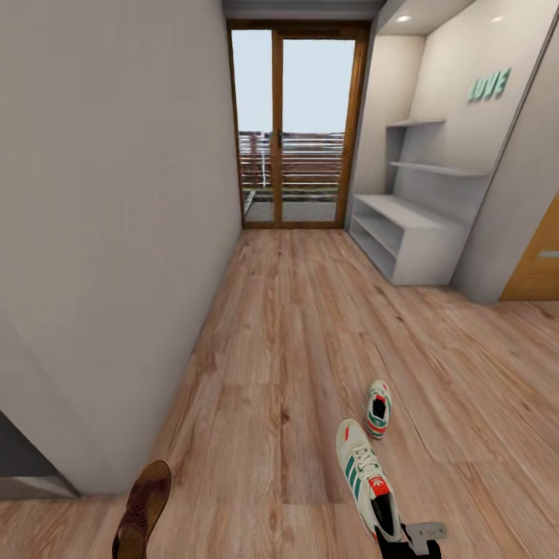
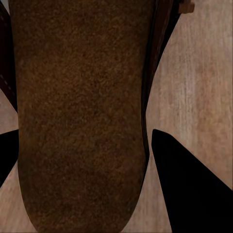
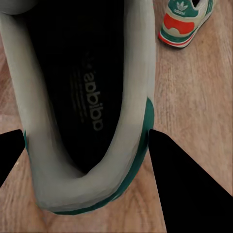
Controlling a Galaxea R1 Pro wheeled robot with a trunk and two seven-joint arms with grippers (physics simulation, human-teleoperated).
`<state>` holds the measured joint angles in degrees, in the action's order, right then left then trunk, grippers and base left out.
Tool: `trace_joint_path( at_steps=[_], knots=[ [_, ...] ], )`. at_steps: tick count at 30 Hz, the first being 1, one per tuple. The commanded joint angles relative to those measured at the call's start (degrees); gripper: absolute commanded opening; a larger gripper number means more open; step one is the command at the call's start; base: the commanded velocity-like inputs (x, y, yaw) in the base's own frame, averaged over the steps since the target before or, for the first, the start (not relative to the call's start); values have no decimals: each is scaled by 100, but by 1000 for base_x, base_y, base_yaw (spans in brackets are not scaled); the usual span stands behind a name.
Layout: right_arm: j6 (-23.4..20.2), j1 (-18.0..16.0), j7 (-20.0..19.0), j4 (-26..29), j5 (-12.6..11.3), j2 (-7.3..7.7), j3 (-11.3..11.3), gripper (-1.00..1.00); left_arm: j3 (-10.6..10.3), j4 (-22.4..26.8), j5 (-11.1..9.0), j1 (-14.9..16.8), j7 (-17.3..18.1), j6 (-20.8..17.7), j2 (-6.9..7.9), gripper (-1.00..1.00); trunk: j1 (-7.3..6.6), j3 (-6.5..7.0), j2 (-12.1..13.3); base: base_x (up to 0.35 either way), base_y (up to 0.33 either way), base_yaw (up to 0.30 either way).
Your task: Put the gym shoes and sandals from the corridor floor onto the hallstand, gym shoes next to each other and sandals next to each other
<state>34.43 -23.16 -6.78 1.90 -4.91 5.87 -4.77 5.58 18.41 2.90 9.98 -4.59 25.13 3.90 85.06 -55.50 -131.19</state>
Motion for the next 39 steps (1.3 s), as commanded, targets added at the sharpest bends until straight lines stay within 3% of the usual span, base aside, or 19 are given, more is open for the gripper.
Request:
trace_joint_path(
  at_steps=[1,12,22,35,36,39],
  knots=[
    [19,-4,-18,-5,-54,2,-41,-100,13,-4,44,4,-24,16,-2,-100,2,-5,-2,321,143,-6],
    [20,-4,-15,-5,-63,-9,-25,-100,-7,78,54,33,-1,61,-44,-100,2,-5,-2,87,39,-1],
    [20,-4,-8,-5,-63,50,-24,-100,-24,325,63,358,7,0,-260,-100,2,-5,-2,0,0,0],
    [20,-4,-8,-6,-63,53,-23,-100,-30,267,69,785,11,105,-274,-100,2,-5,-2,173,43,0],
    [20,-4,-8,-6,-63,50,-23,-100,-30,266,69,1419,11,105,-275,-100,2,-5,-2,329,14,0],
    [20,-4,-8,-5,-63,47,-23,-100,-30,266,70,1419,11,106,-275,-100,2,-5,-2,334,7,0]
  ],
)
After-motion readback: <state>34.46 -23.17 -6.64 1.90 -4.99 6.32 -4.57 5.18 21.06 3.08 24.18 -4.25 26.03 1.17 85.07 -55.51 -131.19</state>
